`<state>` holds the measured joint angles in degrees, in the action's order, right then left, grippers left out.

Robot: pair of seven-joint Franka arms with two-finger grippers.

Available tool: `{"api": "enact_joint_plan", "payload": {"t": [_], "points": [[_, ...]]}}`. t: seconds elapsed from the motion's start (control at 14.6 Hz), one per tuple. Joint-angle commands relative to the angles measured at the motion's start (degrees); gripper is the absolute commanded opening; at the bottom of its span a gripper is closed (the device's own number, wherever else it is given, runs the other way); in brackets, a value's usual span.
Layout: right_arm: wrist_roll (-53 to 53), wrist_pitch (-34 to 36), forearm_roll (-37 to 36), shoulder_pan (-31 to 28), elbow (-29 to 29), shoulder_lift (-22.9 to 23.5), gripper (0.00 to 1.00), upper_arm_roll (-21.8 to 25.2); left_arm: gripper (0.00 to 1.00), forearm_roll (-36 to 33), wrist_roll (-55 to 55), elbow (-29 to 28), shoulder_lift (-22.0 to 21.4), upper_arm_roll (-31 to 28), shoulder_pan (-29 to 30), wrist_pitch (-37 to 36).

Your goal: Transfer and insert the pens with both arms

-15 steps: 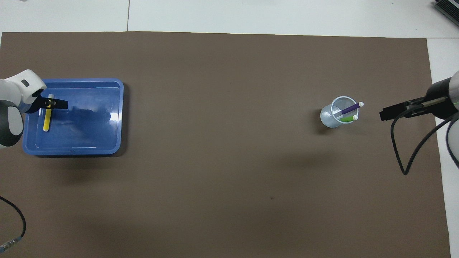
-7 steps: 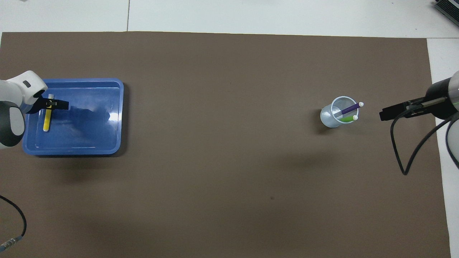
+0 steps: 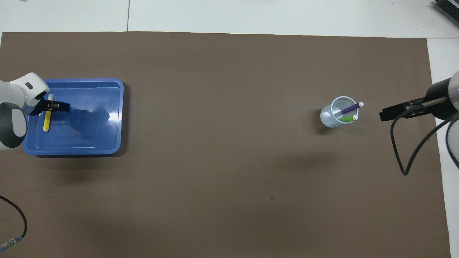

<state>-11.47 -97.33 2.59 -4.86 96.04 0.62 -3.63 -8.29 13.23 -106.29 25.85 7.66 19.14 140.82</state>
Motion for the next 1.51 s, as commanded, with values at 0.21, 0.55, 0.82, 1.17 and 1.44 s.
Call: {"api": "enact_joint_plan", "payload": {"t": [0.21,0.55,0.82,1.17,1.44], "points": [[0.9,0.3,-0.7,-0.2,1.2,-1.1,1.00,-0.4,0.66,-0.8,0.0,-1.2,-0.2,0.5,0.7,0.9],[1.0,0.1,-0.7,-0.3,1.3,-1.1,1.00,-0.4,0.52,2.5,0.0,1.9,0.0,0.5,-0.1,-3.3],[0.8,0.4,-0.7,-0.3,1.2,-1.1,1.00,-0.4,0.15,2.5,0.0,1.9,0.0,0.5,-0.2,-3.7],[0.9,0.3,-0.7,-0.4,1.3,-1.1,1.00,-0.4,0.00,2.5,-0.1,2.0,0.0,0.5,-0.6,-3.8],[0.8,0.3,-0.7,-0.4,1.3,-1.1,1.00,-0.4,0.00,5.7,-0.2,7.9,0.6,0.5,-1.7,-10.6]]}}
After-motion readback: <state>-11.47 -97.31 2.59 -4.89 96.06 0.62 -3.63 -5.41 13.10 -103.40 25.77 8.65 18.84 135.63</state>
